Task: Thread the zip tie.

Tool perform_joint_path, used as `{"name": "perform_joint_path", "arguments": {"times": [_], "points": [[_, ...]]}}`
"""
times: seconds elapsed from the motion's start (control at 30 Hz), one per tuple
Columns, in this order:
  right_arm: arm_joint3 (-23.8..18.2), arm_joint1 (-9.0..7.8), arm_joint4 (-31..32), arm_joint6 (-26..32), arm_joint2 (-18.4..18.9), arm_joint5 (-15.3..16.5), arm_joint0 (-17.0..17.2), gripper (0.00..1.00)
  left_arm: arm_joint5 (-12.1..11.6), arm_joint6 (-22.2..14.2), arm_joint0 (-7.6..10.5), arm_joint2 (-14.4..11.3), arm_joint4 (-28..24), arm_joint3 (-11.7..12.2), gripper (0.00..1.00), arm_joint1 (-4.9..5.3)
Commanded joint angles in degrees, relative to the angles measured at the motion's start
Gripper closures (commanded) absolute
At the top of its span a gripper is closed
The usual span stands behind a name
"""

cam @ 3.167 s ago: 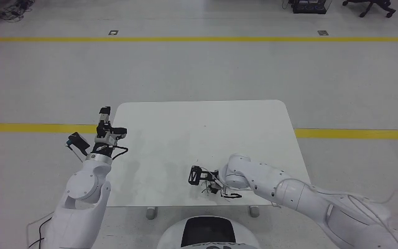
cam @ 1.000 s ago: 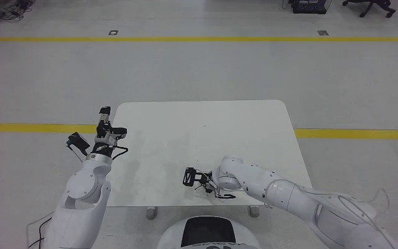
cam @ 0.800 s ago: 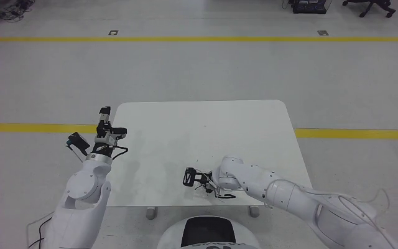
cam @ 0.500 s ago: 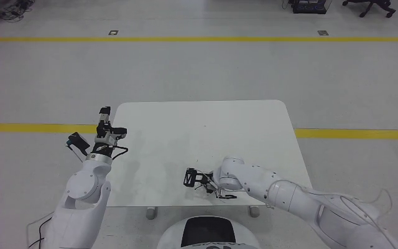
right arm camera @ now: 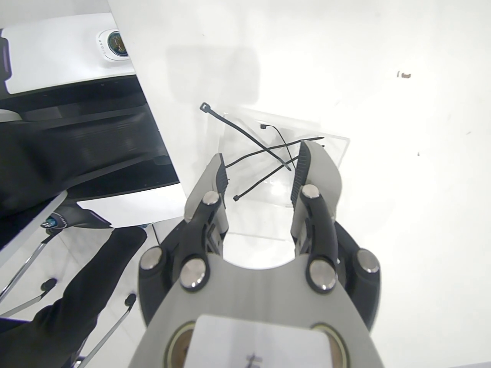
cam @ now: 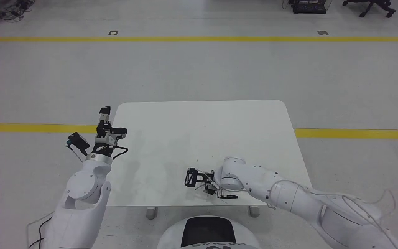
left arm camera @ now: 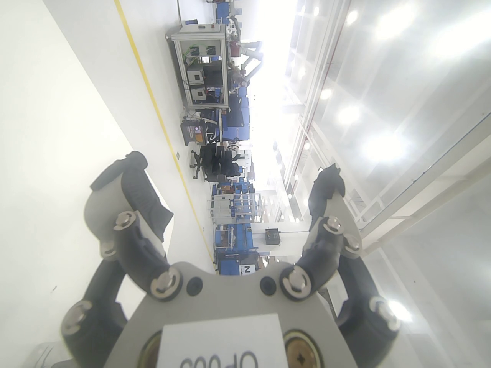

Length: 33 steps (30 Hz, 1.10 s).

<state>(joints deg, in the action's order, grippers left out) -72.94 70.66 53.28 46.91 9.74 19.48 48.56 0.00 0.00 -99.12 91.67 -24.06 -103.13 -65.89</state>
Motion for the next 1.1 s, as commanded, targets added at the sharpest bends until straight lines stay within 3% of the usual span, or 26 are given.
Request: {"name": "perform_joint_path", "arguments": {"times": [0.0,0.43,0.73,0.83,1.07], "points": [[0.24,0.16,0.05,-0.05,0.00,0.00,0.00,0.60,0.00,0.00,0.00,0.00,0.00,0.00,0.00,0.00],[2.19,1.70,0.29,-0.09,0.00,0.00,0.26,0.65,0.00,0.00,0.00,0.00,0.00,0.00,0.00,0.00],[3.76,2.85,0.59,-0.54,0.00,0.00,0.31,0.74,0.00,0.00,0.00,0.00,0.00,0.00,0.00,0.00],[4.12,3.14,0.80,-0.51,0.00,0.00,0.33,0.78,0.00,0.00,0.00,0.00,0.00,0.00,0.00,0.00],[4.28,3.30,1.48,-0.83,0.00,0.00,0.40,1.00,0.00,0.00,0.00,0.00,0.00,0.00,0.00,0.00]]}}
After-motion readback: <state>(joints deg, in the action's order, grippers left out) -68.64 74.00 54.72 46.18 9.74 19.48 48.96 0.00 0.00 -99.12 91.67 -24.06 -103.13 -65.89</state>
